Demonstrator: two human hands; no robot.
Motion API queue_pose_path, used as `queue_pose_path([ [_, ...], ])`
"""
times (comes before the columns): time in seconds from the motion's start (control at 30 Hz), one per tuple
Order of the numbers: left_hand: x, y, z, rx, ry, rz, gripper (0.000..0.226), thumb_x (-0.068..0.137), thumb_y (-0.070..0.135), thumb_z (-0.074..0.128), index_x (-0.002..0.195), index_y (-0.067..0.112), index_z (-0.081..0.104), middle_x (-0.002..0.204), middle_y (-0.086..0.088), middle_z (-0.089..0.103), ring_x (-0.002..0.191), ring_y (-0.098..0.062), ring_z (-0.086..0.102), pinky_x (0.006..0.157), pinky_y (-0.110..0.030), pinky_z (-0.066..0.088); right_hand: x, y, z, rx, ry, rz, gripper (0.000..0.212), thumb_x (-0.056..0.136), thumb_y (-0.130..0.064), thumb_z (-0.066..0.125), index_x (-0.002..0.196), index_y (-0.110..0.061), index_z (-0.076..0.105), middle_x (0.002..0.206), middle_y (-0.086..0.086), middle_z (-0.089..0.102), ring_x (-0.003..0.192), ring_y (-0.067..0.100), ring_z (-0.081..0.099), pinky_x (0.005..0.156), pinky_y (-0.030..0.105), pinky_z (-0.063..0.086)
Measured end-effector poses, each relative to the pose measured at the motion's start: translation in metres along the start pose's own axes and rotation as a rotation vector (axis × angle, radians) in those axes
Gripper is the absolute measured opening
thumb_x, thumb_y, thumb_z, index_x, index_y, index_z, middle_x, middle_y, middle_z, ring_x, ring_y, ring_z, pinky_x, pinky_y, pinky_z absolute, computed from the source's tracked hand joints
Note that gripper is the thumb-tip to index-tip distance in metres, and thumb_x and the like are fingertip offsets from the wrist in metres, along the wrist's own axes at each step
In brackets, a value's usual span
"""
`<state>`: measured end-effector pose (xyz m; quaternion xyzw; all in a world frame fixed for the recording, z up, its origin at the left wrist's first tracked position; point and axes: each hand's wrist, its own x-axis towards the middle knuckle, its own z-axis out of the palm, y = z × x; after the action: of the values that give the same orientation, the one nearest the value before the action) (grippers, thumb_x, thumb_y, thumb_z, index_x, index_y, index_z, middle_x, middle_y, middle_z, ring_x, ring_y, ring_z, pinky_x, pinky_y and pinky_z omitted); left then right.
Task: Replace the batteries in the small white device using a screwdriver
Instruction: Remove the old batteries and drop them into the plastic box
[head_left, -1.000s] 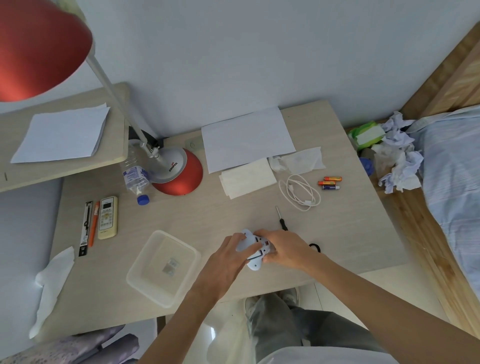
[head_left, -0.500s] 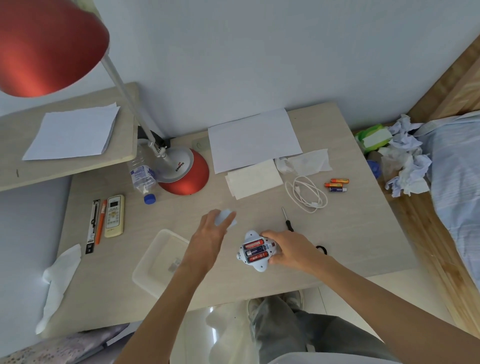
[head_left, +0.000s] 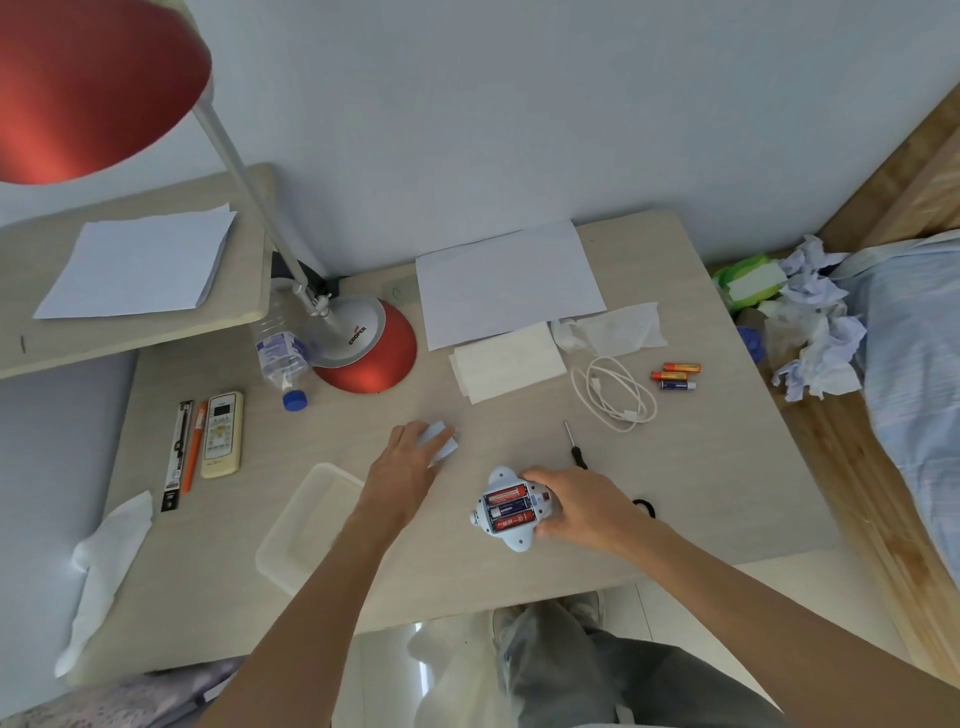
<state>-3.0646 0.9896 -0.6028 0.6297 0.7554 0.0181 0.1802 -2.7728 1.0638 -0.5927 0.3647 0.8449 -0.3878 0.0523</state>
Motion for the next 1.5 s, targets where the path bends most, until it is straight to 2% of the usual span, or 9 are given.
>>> queue_pose_path([
  [0.17, -0.018, 0.016, -0.021, 0.019, 0.010, 0.046, 0.062, 0.096, 0.020, 0.073, 0.153, 0.032, 0.052, 0.150, -0.005, 0.051, 0.140, -0.027, 0.046, 0.091, -0.045, 0.063, -0.002, 0.000, -0.001, 0.009, -0.001, 0.004, 0.068, 0.085, -0.039, 0.081, 0.145, -0.032, 0.051, 0.122, -0.009, 0.073, 0.101, 0.009, 0.069, 0.091, 0.029, 0.058],
  [0.33, -0.047, 0.049, -0.033, 0.040, -0.019, 0.282, 0.045, 0.101, 0.024, 0.069, 0.145, 0.031, 0.061, 0.144, -0.004, 0.055, 0.130, -0.024, 0.057, 0.081, -0.039, 0.064, -0.002, 0.000, -0.001, -0.004, 0.000, -0.011, 0.066, 0.086, -0.039, 0.082, 0.144, -0.030, 0.052, 0.124, -0.008, 0.072, 0.101, 0.009, 0.069, 0.089, 0.025, 0.056],
  [0.47, -0.060, 0.063, -0.028, 0.072, -0.106, 0.393, 0.051, 0.103, 0.031, 0.066, 0.151, 0.032, 0.051, 0.147, -0.006, 0.050, 0.129, -0.024, 0.055, 0.085, -0.037, 0.063, -0.001, -0.003, -0.002, -0.012, 0.005, -0.027, 0.066, 0.086, -0.041, 0.081, 0.144, -0.029, 0.053, 0.122, -0.007, 0.073, 0.099, 0.010, 0.069, 0.088, 0.025, 0.057],
  [0.57, -0.061, 0.069, -0.022, 0.079, -0.148, 0.419, 0.058, 0.102, 0.036, 0.066, 0.155, 0.035, 0.041, 0.149, -0.005, 0.045, 0.126, -0.024, 0.055, 0.084, -0.038, 0.063, -0.001, -0.004, -0.003, -0.009, 0.002, -0.020, 0.067, 0.085, -0.040, 0.081, 0.144, -0.029, 0.053, 0.122, -0.006, 0.074, 0.099, 0.012, 0.070, 0.091, 0.030, 0.059],
  [0.7, -0.058, 0.072, -0.017, 0.086, -0.170, 0.414, 0.065, 0.099, 0.040, 0.070, 0.155, 0.036, 0.038, 0.146, -0.004, 0.041, 0.122, -0.023, 0.053, 0.082, -0.036, 0.063, -0.001, -0.004, -0.004, -0.015, 0.000, -0.020, 0.066, 0.084, -0.041, 0.082, 0.143, -0.030, 0.053, 0.118, -0.008, 0.074, 0.093, 0.011, 0.069, 0.083, 0.023, 0.054],
  [0.8, -0.056, 0.071, -0.014, 0.090, -0.187, 0.404, 0.067, 0.100, 0.043, 0.069, 0.157, 0.040, 0.034, 0.141, -0.003, 0.041, 0.121, -0.020, 0.052, 0.079, -0.033, 0.063, -0.002, -0.003, -0.004, -0.028, -0.003, -0.021, 0.065, 0.083, -0.042, 0.082, 0.141, -0.032, 0.053, 0.115, -0.008, 0.075, 0.091, 0.011, 0.068, 0.083, 0.028, 0.058],
  [0.93, -0.052, 0.070, -0.016, 0.097, -0.224, 0.407, 0.070, 0.101, 0.041, 0.068, 0.160, 0.041, 0.030, 0.144, -0.003, 0.040, 0.124, -0.019, 0.050, 0.084, -0.030, 0.060, -0.003, -0.003, -0.005, -0.021, -0.011, -0.013, 0.066, 0.082, -0.044, 0.082, 0.141, -0.031, 0.053, 0.115, -0.008, 0.074, 0.093, 0.011, 0.069, 0.085, 0.033, 0.060],
  [1.07, -0.046, 0.069, -0.017, 0.092, -0.229, 0.425, 0.072, 0.098, 0.043, 0.071, 0.158, 0.043, 0.031, 0.140, 0.000, 0.042, 0.119, -0.017, 0.051, 0.082, -0.026, 0.055, -0.003, -0.003, -0.005, -0.029, -0.014, -0.018, 0.067, 0.083, -0.045, 0.081, 0.142, -0.030, 0.053, 0.117, -0.008, 0.074, 0.094, 0.012, 0.070, 0.086, 0.033, 0.060],
  [1.5, -0.029, 0.062, -0.016, 0.138, -0.210, 0.499, 0.076, 0.086, 0.056, 0.079, 0.150, 0.048, 0.039, 0.133, 0.003, 0.045, 0.109, -0.018, 0.047, 0.085, -0.033, 0.057, -0.003, -0.004, -0.007, -0.058, -0.021, -0.042, 0.061, 0.087, -0.040, 0.079, 0.142, -0.030, 0.053, 0.113, -0.006, 0.075, 0.090, 0.011, 0.069, 0.080, 0.029, 0.057],
])
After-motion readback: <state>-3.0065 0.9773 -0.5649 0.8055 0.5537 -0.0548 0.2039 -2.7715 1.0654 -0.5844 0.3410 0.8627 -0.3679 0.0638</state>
